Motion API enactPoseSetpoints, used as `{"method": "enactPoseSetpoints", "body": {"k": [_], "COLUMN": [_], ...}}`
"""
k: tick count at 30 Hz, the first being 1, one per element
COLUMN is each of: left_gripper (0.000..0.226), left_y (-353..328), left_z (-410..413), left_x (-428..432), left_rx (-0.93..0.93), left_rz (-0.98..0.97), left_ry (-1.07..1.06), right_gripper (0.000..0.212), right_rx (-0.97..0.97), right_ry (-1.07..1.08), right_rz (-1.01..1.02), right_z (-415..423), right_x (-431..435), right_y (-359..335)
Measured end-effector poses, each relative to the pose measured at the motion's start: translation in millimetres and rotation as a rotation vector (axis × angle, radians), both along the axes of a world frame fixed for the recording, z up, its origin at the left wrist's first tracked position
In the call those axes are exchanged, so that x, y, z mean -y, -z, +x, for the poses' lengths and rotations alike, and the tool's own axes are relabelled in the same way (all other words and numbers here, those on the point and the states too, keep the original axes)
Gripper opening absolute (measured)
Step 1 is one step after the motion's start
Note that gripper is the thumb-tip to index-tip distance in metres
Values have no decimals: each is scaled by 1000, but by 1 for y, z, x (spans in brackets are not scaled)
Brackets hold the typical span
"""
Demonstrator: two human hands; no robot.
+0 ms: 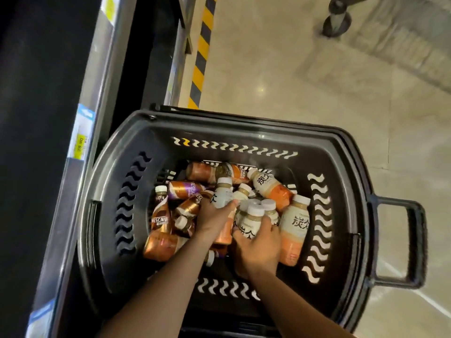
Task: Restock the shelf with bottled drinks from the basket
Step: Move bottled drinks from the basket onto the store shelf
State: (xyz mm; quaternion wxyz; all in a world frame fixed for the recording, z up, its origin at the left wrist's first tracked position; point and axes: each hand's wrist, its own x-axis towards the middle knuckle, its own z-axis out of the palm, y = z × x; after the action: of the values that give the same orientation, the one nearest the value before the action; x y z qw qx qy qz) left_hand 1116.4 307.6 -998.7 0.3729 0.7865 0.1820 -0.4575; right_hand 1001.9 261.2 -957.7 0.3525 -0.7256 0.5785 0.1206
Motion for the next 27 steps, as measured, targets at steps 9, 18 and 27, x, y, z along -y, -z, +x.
{"method": "enactPoseSetpoints", "body": {"k": [9,18,27], "left_gripper": [71,60,43], "left_y": [-188,-558,-822], "left_z": [17,35,-39], "left_x": [-20,-11,-97], "left_rx": [-25,289,824], "left_rz": [-303,-555,-537], "left_ry": [-76,-175,-393], "right_gripper": [57,37,40], "right_rx": [435,744,1070], "right_ry": [245,17,-570], "right_rz": [378,250,476], "right_z": [25,64,68], "right_x": [72,111,50], "right_y": [-166,-522,-788]}}
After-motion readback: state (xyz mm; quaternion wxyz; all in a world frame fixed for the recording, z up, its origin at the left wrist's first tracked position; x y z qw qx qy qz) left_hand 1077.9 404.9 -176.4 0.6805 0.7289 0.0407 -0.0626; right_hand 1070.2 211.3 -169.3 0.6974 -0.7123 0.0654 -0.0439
